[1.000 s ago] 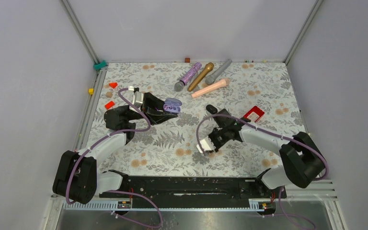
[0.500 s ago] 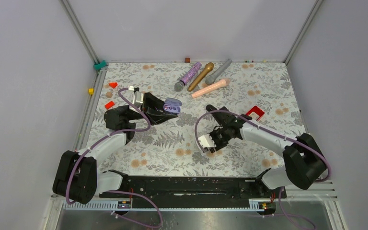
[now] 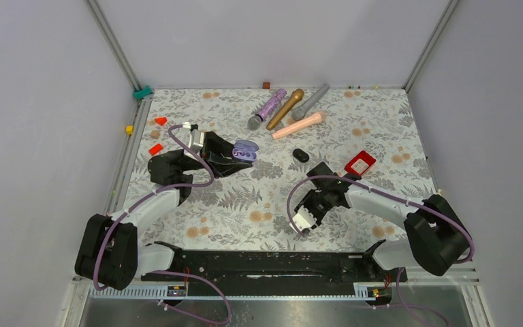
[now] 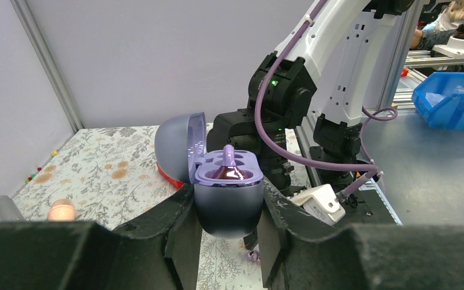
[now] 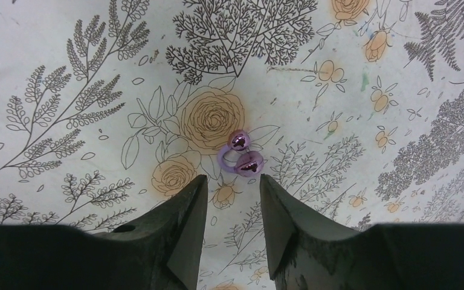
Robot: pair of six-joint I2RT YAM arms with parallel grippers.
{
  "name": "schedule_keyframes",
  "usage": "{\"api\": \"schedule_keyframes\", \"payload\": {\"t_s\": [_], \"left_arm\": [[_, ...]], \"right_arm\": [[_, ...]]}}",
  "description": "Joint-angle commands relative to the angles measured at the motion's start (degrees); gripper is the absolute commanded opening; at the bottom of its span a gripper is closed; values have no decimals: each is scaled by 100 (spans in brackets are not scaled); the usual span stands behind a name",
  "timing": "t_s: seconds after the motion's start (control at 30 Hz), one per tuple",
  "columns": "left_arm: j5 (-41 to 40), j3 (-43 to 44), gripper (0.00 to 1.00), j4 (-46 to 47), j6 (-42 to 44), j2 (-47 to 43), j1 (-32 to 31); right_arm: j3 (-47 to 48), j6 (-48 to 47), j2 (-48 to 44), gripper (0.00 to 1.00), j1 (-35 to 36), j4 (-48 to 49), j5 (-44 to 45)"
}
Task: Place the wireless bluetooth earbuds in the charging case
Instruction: Pick up the earbud from the center of the board.
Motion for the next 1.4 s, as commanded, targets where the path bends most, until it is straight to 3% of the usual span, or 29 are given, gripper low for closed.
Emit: {"api": "schedule_keyframes", "payload": {"t_s": [0.0,0.9,1.37], "left_arm": [[61,184,17,320,7,-144,31],[61,204,17,312,-20,-98,28],[51,217,17,323,-52,-77,23]], "right_arm": [[-142,-355,45,44,78,161,51],[-431,-265,172,41,251,963,12],[-232,138,512,21,448,1154,-29]]}}
